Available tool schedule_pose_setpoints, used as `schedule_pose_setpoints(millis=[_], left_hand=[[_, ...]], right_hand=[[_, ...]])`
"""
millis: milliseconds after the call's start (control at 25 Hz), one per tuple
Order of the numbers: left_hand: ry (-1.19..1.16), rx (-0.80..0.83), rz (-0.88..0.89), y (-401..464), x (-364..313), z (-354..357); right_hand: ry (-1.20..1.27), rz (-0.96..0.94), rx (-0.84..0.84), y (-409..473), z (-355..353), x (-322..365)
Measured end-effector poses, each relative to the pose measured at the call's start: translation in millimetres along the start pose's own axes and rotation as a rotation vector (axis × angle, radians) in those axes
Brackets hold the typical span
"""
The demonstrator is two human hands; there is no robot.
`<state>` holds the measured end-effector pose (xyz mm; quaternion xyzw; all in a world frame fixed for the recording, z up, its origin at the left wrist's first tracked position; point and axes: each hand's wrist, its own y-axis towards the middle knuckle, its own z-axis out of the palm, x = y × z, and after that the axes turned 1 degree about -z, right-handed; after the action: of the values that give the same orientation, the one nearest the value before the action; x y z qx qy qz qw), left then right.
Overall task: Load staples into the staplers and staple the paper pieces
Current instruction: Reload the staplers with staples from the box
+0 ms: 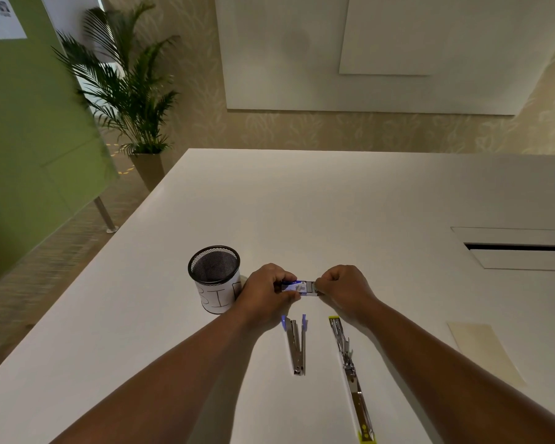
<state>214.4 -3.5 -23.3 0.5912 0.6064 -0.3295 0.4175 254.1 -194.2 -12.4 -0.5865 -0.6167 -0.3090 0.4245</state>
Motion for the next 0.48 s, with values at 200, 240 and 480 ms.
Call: schedule_pose_setpoints(millis=[200,240,480], left_hand=[[0.036,0.005,0.0,0.7,-1.6,-1.8],[0.025,0.004,-0.002,0.6,-1.4,-1.7],[0.021,0.001,-0.011,1.5,1.7,-1.2]], right_hand=[[-0.035,-0.151,0.15,-13.3,-8.4,-4.5],[-0.04,-0.154,0.144,-13.8,-8.3,-4.8],[0.241,-0.031,0.097,-6.5,-15.9,-5.1]])
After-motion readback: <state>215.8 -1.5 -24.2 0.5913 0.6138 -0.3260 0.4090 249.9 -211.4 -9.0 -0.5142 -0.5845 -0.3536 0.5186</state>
